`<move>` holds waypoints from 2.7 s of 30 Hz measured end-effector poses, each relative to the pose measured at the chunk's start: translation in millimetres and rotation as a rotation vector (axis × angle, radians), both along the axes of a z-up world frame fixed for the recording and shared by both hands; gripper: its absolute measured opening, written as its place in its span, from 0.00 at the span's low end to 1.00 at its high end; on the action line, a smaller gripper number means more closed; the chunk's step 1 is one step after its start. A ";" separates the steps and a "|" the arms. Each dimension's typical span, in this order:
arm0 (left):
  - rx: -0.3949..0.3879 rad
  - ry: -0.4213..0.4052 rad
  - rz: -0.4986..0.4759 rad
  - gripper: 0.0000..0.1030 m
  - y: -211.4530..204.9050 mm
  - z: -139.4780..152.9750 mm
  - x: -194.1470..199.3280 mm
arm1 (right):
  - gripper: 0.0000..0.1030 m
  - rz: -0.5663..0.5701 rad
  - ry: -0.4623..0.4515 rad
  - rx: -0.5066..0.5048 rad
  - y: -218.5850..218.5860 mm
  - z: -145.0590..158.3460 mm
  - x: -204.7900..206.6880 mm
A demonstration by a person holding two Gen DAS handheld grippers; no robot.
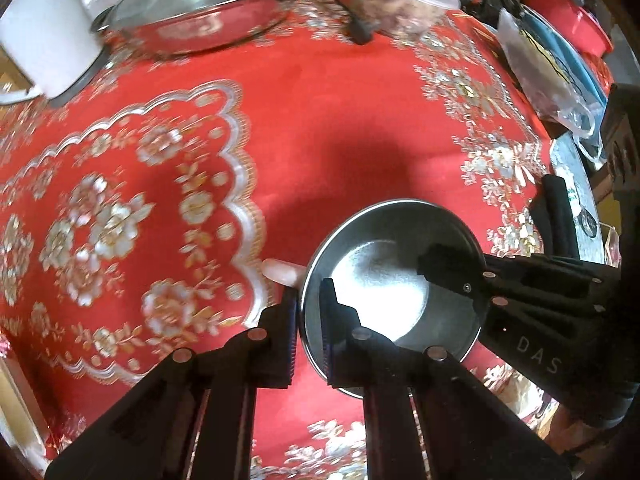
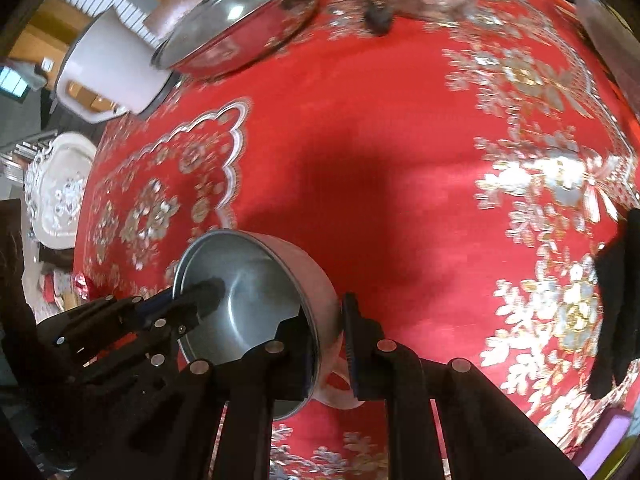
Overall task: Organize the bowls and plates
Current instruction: 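Lift the steel pot with both tools and carry it over the stack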
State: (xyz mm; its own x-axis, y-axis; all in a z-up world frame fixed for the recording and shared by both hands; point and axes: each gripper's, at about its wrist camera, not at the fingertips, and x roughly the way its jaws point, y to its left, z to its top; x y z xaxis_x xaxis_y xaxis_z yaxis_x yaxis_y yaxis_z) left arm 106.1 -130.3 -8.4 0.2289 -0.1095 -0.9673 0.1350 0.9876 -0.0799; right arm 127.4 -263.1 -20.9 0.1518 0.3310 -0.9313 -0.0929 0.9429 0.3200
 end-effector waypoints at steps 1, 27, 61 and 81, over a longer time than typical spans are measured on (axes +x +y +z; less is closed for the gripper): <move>-0.002 0.000 0.008 0.08 6.8 0.5 -2.0 | 0.13 0.006 0.001 0.000 5.0 0.3 -0.1; -0.001 -0.062 0.302 0.08 193.0 32.3 -50.3 | 0.14 0.319 -0.038 -0.004 206.3 33.1 -14.9; 0.026 -0.143 0.725 0.08 405.0 74.9 -149.9 | 0.16 0.769 -0.139 -0.012 456.3 87.2 -85.6; 0.060 -0.055 0.766 0.08 427.0 46.2 -168.2 | 0.19 0.832 -0.051 -0.022 489.8 49.5 -103.5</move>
